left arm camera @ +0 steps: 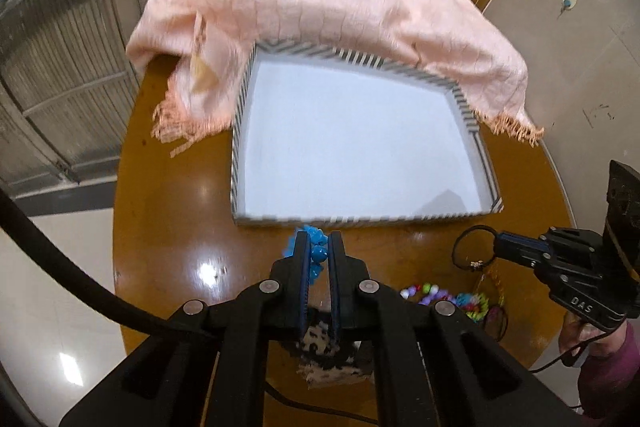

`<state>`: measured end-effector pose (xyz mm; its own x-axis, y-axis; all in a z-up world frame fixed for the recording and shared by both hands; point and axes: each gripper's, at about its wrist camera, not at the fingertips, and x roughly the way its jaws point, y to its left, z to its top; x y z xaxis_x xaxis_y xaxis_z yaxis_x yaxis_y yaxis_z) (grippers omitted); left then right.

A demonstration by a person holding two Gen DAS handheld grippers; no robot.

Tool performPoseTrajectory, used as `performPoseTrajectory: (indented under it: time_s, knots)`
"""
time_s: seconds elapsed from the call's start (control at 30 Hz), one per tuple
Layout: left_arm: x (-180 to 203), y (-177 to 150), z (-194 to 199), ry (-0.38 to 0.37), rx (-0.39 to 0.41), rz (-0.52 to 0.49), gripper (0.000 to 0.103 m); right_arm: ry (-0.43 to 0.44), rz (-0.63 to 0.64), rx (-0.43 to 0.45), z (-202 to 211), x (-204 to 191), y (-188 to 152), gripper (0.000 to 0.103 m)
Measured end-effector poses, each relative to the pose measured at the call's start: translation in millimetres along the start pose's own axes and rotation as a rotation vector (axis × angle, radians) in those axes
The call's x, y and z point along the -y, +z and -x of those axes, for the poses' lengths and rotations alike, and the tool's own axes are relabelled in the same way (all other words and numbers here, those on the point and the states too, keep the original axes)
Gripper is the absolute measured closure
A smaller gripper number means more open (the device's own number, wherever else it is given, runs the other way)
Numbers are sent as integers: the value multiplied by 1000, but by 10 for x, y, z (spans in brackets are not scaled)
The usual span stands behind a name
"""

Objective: Organize jewelry
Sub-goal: 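Close left tool on blue bracelet while right tool closes on black hair tie, then carry both items into the white tray and open both tools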

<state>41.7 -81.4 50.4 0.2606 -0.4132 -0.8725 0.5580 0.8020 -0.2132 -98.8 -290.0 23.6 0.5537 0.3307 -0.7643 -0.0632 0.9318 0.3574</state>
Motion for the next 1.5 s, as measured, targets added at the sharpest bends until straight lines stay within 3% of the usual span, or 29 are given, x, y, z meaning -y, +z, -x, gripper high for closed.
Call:
performPoseTrajectory:
  time_s: [0.37,0.63,0.77,0.9,1.1,1.17,1.23,1.27,1.5]
  knots:
    - [39,441,30,4,43,8,103,-24,-31,41,-133,132,447,99]
    - [42,617,-327,-15,3,58,103,9,-81,1,-565,210,642,99]
    - [-65,587,-600,19,-47,106,103,42,-142,-31,-809,279,675,99]
    - [-282,462,-793,84,-95,171,103,12,-187,-89,-1079,323,645,99]
    - [-333,315,-873,157,-110,161,102,19,-193,-143,-1351,239,628,99]
    - [-336,297,-859,158,-106,155,87,-3,-179,-143,-1360,204,629,93]
    - [-328,277,-784,147,-94,155,79,-36,-166,-138,-1305,212,616,73]
    - [-328,259,-738,143,-83,153,78,-47,-163,-131,-1254,218,606,69]
    - [-224,93,-456,216,-25,95,76,-32,-159,-87,-820,243,439,66]
